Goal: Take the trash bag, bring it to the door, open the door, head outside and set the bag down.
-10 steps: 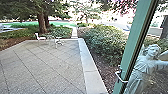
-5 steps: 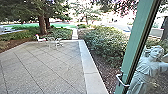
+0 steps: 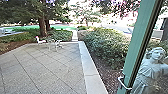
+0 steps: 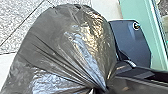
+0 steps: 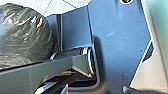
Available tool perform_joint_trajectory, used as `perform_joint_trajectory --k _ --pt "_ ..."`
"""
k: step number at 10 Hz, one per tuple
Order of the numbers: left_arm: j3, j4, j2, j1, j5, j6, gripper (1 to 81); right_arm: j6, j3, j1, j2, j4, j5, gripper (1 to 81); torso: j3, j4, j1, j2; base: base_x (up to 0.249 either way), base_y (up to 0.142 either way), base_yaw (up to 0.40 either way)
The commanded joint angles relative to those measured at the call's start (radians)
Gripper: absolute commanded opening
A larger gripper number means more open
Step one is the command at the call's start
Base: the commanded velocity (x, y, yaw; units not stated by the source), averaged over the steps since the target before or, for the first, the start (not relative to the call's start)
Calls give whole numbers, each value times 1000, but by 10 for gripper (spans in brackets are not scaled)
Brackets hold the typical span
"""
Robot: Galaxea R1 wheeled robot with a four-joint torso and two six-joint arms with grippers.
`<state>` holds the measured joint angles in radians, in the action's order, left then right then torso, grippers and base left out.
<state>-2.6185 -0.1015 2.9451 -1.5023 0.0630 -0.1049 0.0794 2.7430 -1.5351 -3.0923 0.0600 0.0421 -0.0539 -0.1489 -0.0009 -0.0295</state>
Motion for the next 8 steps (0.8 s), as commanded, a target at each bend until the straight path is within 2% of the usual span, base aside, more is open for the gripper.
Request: perform_joint_trajectory --k 1,3,6,7,8 --pt "5 -4 -9 44 -49 4 10 2 -8 42 -7 0 59 811 0 0 1 0 97 0 0" --pt "5 -4 -9 44 -49 2 10 1 -8 43 -7 3 59 811 0 0 1 0 92 0 0" --pt "5 -10 -20 44 -54 1 10 -1 -34 39 11 4 64 811 0 0 1 1 0 0 0" --pt "11 -10 -29 44 -55 1 10 -1 -77 39 38 3 64 811 0 0 1 1 0 0 0" --pt "32 -10 -47 44 -55 1 10 0 -167 36 88 3 61 811 0 0 1 0 0 0 0"
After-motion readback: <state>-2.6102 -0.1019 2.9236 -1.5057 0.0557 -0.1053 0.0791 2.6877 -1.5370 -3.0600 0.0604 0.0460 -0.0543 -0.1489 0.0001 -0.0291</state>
